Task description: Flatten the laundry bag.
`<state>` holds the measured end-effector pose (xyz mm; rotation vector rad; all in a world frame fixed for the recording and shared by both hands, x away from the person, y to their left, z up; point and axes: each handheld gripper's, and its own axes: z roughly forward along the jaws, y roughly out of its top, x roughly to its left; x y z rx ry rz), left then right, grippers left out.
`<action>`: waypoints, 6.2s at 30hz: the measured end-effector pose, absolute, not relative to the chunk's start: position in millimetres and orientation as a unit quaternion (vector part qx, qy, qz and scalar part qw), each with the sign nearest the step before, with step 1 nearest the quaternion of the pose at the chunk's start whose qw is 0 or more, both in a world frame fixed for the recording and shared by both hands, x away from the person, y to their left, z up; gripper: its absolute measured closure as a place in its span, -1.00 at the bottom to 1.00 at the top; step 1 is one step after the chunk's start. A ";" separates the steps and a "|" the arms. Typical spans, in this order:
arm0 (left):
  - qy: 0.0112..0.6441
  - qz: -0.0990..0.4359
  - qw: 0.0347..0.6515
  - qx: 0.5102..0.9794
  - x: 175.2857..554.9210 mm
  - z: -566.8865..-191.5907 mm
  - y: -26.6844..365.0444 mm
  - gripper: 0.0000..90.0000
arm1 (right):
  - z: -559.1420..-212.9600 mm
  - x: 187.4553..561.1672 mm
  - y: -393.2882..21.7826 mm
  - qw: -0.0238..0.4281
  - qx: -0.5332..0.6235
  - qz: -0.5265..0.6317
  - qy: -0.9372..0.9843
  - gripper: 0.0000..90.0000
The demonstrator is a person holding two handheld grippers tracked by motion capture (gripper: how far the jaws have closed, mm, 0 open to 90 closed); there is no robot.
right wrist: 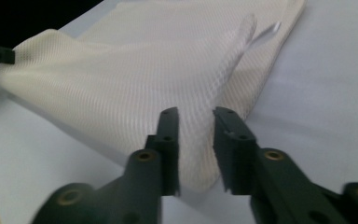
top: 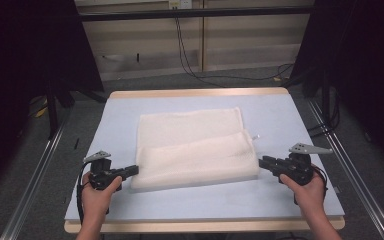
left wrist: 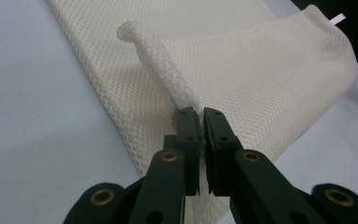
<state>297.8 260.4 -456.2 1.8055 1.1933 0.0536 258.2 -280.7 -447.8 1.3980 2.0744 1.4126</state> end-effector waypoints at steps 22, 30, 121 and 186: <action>0.486 0.016 0.474 0.734 289.2 -452.4 263.8 0.91 | -444.8 273.4 -268.2 0.102 0.463 0.494 0.729 0.83; 0.490 0.003 0.470 0.734 277.0 -451.6 266.9 0.91 | -455.1 248.2 -278.2 0.080 0.429 0.490 0.754 0.83; 0.518 -0.018 0.468 0.716 309.9 -464.6 258.1 0.78 | -473.1 251.3 -274.6 0.105 0.425 0.429 0.790 0.82; 0.498 -0.057 0.497 0.708 278.9 -452.7 277.2 0.89 | -454.3 233.3 -282.5 0.074 0.415 0.501 0.756 0.83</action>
